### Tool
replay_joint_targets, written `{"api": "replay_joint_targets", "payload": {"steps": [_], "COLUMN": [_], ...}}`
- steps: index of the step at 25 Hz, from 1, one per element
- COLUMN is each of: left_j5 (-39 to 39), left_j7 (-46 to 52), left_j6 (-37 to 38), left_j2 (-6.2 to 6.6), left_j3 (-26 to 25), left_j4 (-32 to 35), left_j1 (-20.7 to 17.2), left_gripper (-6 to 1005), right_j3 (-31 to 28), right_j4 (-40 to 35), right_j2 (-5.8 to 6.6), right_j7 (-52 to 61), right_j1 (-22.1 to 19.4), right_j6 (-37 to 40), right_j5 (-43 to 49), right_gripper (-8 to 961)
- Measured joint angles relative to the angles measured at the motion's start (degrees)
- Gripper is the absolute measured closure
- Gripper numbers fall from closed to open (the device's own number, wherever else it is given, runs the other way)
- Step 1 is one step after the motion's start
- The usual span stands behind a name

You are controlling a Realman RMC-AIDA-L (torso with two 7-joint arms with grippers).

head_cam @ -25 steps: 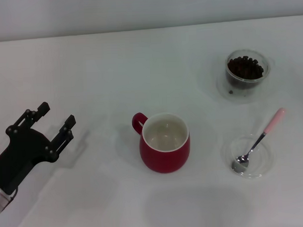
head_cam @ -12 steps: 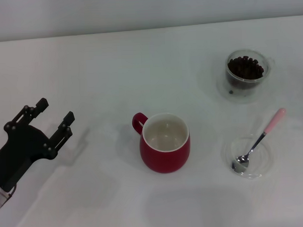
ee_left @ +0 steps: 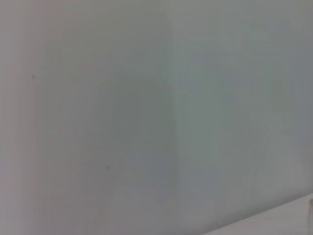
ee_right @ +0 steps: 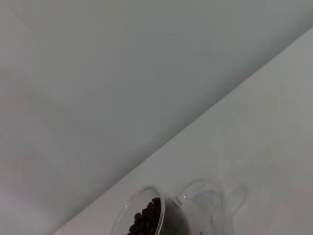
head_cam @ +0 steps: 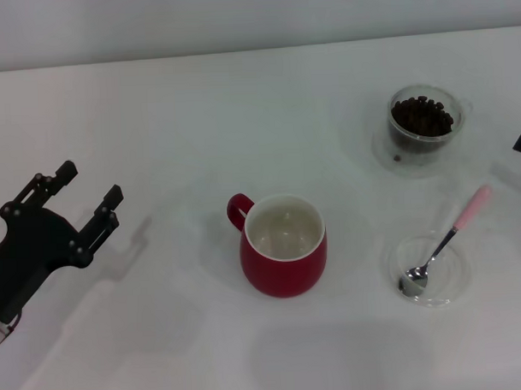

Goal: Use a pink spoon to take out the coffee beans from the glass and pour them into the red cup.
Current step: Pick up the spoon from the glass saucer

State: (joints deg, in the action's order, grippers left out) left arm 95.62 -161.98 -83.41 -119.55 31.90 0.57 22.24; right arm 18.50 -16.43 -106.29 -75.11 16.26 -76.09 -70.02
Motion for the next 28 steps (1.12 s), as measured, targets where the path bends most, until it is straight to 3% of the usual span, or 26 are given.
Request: {"api": "replay_joint_targets", "payload": {"steps": [14,28], "left_j5": [0.0,0.0], "left_j7": [0.0,0.0], "left_j6": [0.0,-0.1], "left_j2": [0.02,0.02], "left_j3": [0.0,0.0], "left_j4": [0.5,1.2], "left_j1": [-0.3,-0.1], "left_gripper": [334,335], "right_j3": [2.6,3.7], "right_j4": [0.0,0.1], "right_j2": [-2.99,-4.62], "right_j7": [-0.4,-0.6], "right_j1": [0.4,0.3], "right_j6": [1.9,1.7], "right_j5": [1.0,1.1], "right_gripper": [125,136]}}
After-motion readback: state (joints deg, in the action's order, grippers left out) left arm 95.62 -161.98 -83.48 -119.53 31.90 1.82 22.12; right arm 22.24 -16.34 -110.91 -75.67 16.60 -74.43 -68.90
